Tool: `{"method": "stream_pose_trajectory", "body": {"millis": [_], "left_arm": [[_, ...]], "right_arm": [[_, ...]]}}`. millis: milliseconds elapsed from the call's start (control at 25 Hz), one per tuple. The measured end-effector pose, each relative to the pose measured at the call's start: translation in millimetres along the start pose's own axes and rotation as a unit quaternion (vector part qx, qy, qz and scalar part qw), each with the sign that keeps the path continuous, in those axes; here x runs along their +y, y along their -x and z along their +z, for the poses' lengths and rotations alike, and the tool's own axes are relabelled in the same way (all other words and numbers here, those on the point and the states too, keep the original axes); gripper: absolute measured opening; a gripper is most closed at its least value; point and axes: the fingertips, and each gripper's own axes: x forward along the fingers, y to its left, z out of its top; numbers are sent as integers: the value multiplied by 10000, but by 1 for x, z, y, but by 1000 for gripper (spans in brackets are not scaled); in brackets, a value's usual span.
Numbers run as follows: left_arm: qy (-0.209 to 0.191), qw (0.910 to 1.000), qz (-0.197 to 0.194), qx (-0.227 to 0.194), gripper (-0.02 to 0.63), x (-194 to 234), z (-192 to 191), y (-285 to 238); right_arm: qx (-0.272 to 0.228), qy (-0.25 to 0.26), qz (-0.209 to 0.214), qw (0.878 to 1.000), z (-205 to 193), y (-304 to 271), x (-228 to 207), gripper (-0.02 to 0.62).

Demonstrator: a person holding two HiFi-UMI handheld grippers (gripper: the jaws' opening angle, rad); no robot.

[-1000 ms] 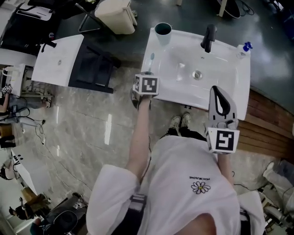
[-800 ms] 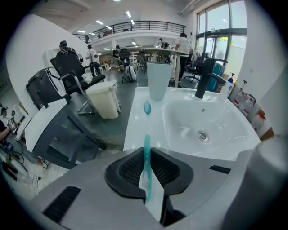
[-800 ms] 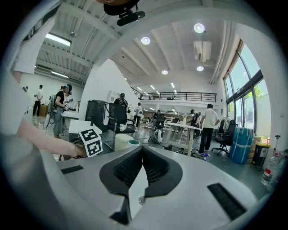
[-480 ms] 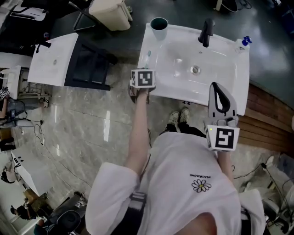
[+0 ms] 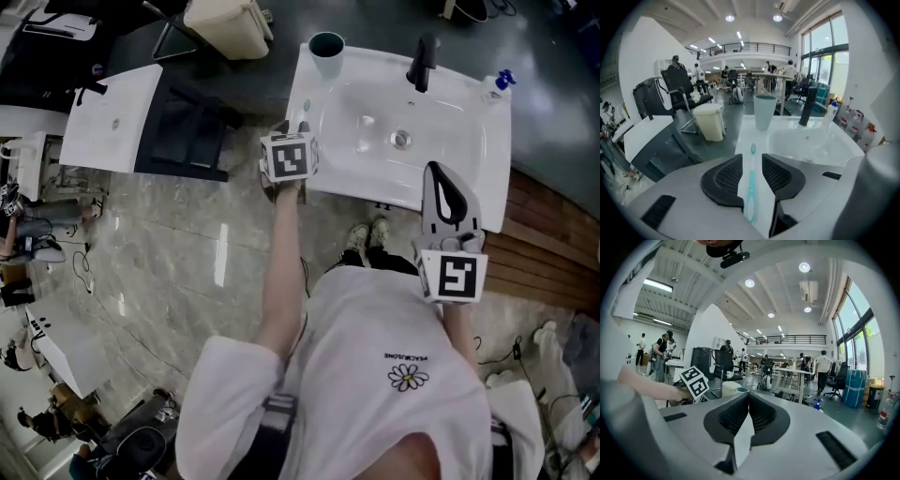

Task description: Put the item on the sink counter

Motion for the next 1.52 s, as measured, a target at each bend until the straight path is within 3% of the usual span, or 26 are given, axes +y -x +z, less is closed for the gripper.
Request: {"method": "stream_pose_trajectory", "body": {"millis": [120,240,400,520,600,840,960,1520], "left_arm": [[12,9964,-63,-841,121,-5,57,40],[-174,9810,-299,-1910,113,-27,114,94],[-645,9389,-301,-3366,31,-63,164,169],[-508,9048,-435,-4206,18,-95,171,211],[-450,8893,-506,-4523,17,-115,164,226],[-461,8840,-870,-4569,17,-156,141,227],[-674,8830,-817,-4573,16,-165,139,223],[-518,8892,-502,-4518,16,-158,138,219]], "right_arm": [[-104,20,0,9999,9,-1,2,12],[-236,25,-19,9997,20,-2,2,12],[-626,-12,33,9980,40,-2,1,12],[-784,5,-19,9969,46,-1,-5,12],[-816,8,-89,9966,46,0,-10,12],[-806,-55,-365,9961,43,3,-30,12],[-731,-78,-463,9962,38,2,-37,12],[-735,-265,-518,9956,35,2,-45,12]]}}
